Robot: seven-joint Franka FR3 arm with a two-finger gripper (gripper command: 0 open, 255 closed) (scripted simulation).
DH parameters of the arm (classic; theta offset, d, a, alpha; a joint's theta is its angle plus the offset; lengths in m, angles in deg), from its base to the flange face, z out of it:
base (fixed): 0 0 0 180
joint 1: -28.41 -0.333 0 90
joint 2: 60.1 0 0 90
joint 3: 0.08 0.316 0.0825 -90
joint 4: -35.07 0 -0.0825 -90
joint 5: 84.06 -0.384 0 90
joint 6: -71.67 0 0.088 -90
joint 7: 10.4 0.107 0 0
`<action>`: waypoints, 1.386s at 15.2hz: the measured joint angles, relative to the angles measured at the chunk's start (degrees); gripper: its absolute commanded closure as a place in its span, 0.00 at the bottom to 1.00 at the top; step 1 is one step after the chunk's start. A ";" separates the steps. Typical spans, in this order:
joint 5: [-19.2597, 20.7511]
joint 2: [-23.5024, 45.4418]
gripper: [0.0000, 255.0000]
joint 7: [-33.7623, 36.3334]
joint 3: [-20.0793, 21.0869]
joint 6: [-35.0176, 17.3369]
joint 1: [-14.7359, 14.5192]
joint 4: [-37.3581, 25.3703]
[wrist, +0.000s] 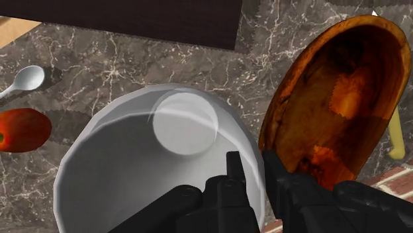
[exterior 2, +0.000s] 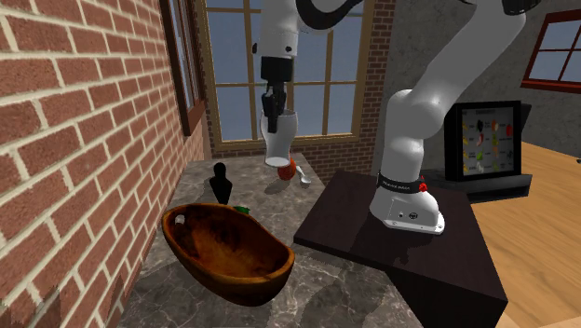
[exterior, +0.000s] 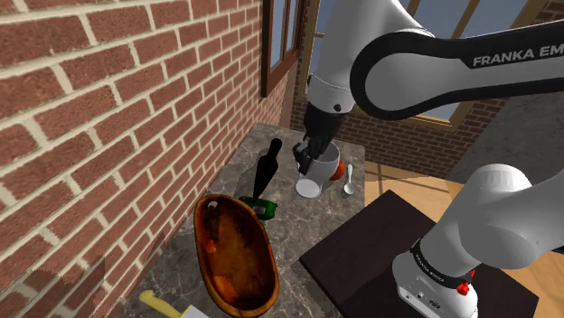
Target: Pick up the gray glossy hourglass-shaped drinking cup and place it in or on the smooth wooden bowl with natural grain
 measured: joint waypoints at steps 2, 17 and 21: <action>0.07 1.91 1.00 1.51 1.17 0.56 -0.01 -2.70; 7.99 26.56 1.00 24.33 18.00 2.65 -0.17 -30.83; 11.08 31.26 1.00 27.97 19.94 2.15 -0.57 -34.45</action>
